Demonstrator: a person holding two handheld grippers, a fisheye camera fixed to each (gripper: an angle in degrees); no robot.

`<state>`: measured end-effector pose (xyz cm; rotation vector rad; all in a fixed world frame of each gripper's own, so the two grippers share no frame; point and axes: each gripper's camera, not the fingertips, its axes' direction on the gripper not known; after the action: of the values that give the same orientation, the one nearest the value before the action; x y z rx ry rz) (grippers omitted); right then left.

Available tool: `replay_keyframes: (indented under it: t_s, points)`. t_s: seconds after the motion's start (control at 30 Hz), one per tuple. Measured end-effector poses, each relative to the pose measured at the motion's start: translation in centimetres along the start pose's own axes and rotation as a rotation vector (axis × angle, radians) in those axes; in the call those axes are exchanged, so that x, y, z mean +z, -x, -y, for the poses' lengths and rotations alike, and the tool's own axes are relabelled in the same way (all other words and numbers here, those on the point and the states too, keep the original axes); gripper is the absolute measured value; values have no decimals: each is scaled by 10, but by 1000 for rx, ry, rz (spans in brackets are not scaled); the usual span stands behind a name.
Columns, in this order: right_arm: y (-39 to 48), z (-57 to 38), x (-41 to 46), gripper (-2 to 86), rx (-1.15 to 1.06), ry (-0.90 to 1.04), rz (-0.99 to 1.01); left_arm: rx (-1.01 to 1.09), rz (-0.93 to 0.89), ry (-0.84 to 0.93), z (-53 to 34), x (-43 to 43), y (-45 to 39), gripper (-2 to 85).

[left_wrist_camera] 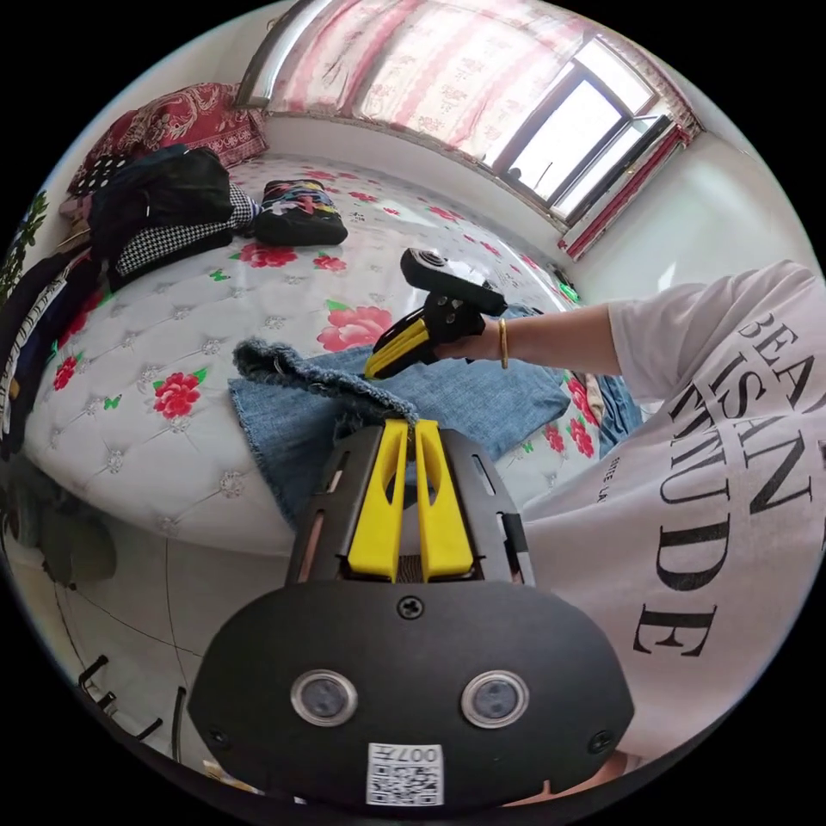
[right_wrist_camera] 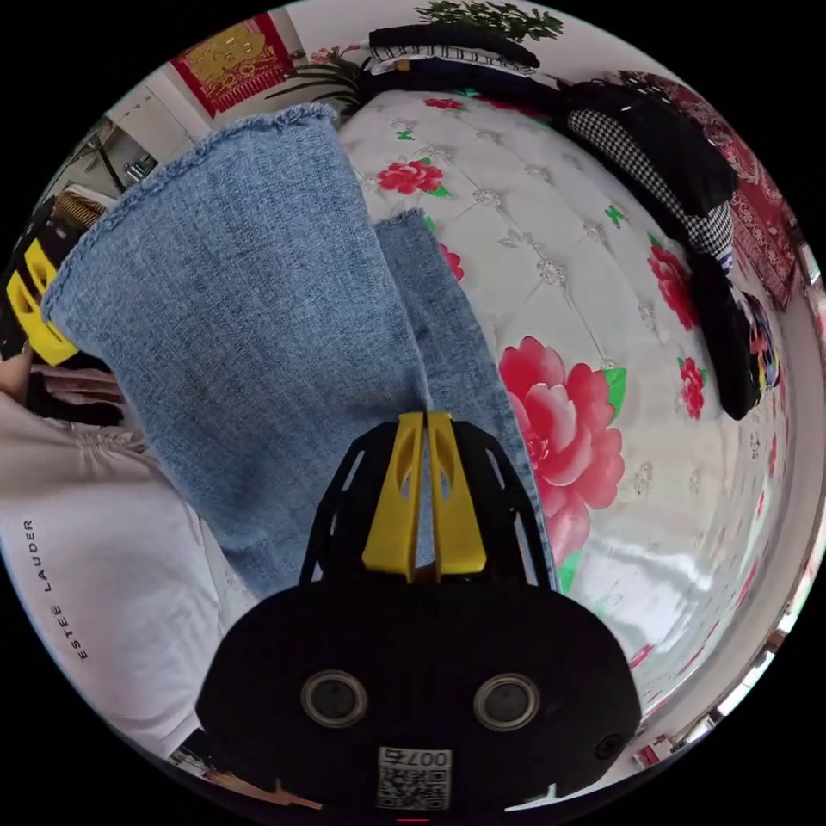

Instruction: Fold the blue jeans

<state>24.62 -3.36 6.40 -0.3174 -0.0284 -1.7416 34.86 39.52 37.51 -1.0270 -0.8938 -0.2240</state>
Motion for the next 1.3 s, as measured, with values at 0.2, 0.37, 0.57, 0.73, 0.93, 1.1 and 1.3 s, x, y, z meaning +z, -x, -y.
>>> replay_keyframes:
  t_s: [0.2,0.37,0.57,0.73,0.93,1.1,1.3]
  points:
    - [-18,-34,-69,-2,121,-194,37,74,-125,-73,-8,-12,-13,15]
    - [-21,-45,-91,-3,197,-253,16,-58,64,-81,-25,5,38,150]
    - [-23,-18,-72,-3,244,-211,21,-92,-102,18,-24,60,124,178]
    - [-23,-4,-73,-3,252,-202,6,79,-163,257,18,118,118,168]
    - [-28,1,-93,-3,293,-250,-5,59,50,268,21,108,93,7]
    - [-16,26,-118,-2,250,-286,-124,-160,-20,98,6,20,76,-4]
    - [-29,84,-45,4,299,-89,-106,-513,-18,46,-34,31,117,29]
